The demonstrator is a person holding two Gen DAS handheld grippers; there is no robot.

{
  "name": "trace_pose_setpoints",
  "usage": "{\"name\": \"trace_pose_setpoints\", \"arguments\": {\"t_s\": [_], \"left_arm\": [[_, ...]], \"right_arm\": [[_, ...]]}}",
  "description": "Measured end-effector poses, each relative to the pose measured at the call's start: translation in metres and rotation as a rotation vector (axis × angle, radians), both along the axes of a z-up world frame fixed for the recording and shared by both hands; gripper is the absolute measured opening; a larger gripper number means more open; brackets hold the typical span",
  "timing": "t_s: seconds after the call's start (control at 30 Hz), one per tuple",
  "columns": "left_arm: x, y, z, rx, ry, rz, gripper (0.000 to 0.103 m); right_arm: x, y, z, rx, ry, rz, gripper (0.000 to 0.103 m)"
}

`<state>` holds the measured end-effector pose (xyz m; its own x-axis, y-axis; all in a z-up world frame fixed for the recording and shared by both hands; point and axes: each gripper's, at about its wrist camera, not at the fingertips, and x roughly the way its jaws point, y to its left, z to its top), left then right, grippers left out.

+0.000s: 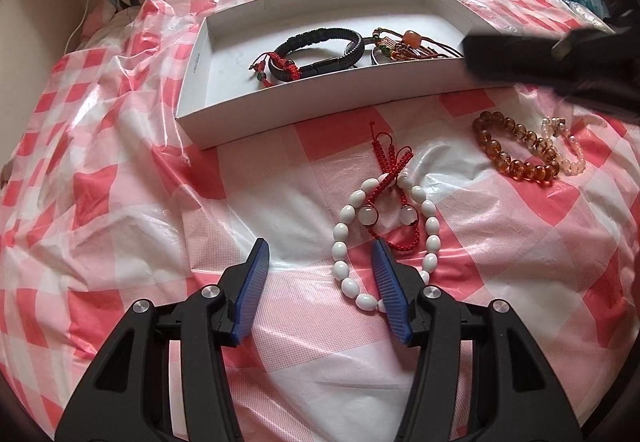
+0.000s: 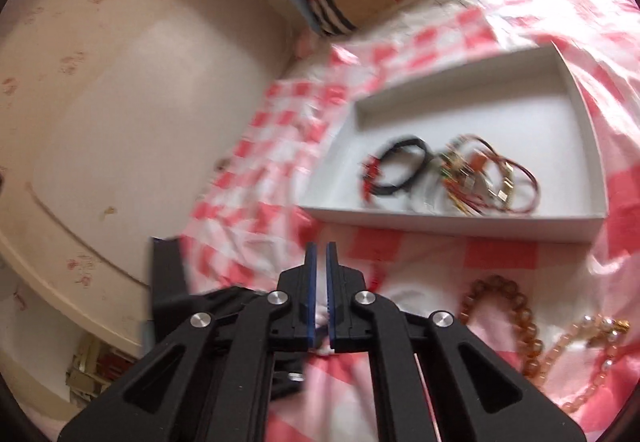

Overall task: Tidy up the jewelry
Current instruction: 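Grasp the red string bracelet with the right tool and lift it, then grasp the white bead bracelet with the left tool while the right tool holds the red string bracelet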

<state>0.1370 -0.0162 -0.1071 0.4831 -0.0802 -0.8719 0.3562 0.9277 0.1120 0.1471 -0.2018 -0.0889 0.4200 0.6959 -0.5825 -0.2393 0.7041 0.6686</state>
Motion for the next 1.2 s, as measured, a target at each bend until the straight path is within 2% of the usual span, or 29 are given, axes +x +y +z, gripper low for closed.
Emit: {"name": "trace_pose_setpoints", "arguments": {"t_s": [0.07, 0.23, 0.33, 0.37, 0.4, 0.43, 0.47, 0.53, 0.7, 0.93, 1.03, 1.13, 1.2], "left_arm": [[0.000, 0.000, 0.000, 0.000, 0.000, 0.000, 0.051], [0.001, 0.001, 0.000, -0.006, 0.002, -0.001, 0.051], [0.002, 0.001, -0.002, -0.008, 0.005, -0.003, 0.051], [0.002, 0.001, -0.002, -0.010, 0.007, -0.003, 0.051], [0.002, 0.001, -0.003, -0.012, 0.008, -0.003, 0.051], [0.003, 0.002, -0.003, -0.014, 0.010, -0.003, 0.051], [0.003, 0.002, -0.003, -0.014, 0.010, -0.004, 0.052], [0.003, 0.002, -0.003, -0.010, 0.008, -0.006, 0.052], [0.002, 0.002, -0.003, -0.013, 0.004, -0.007, 0.052], [0.001, 0.002, -0.003, -0.010, 0.002, -0.010, 0.051], [0.001, 0.001, -0.002, -0.005, -0.002, -0.011, 0.051], [0.000, -0.001, -0.002, 0.004, -0.008, -0.012, 0.051], [0.000, -0.002, -0.001, 0.003, -0.010, -0.017, 0.046]], "right_arm": [[0.007, 0.006, -0.013, -0.007, 0.048, 0.006, 0.053], [0.028, 0.033, -0.043, -0.096, 0.170, 0.049, 0.053], [0.038, 0.042, -0.046, -0.149, 0.178, 0.044, 0.051], [0.037, 0.046, -0.044, -0.204, 0.163, 0.047, 0.043], [0.036, 0.049, -0.043, -0.250, 0.148, 0.051, 0.027], [0.035, 0.049, -0.046, -0.246, 0.151, 0.064, 0.015], [0.033, 0.045, -0.049, -0.209, 0.166, 0.071, 0.005], [0.028, 0.036, -0.050, -0.168, 0.161, 0.065, 0.005], [0.014, 0.017, -0.023, 0.058, 0.080, 0.037, 0.005], [-0.020, -0.016, 0.026, 0.218, -0.080, -0.001, 0.004], [-0.027, -0.023, 0.031, 0.202, -0.099, -0.016, 0.004], [-0.022, -0.021, 0.027, 0.188, -0.073, -0.030, 0.004], [-0.018, -0.018, 0.020, 0.178, -0.042, -0.038, 0.004]]}}
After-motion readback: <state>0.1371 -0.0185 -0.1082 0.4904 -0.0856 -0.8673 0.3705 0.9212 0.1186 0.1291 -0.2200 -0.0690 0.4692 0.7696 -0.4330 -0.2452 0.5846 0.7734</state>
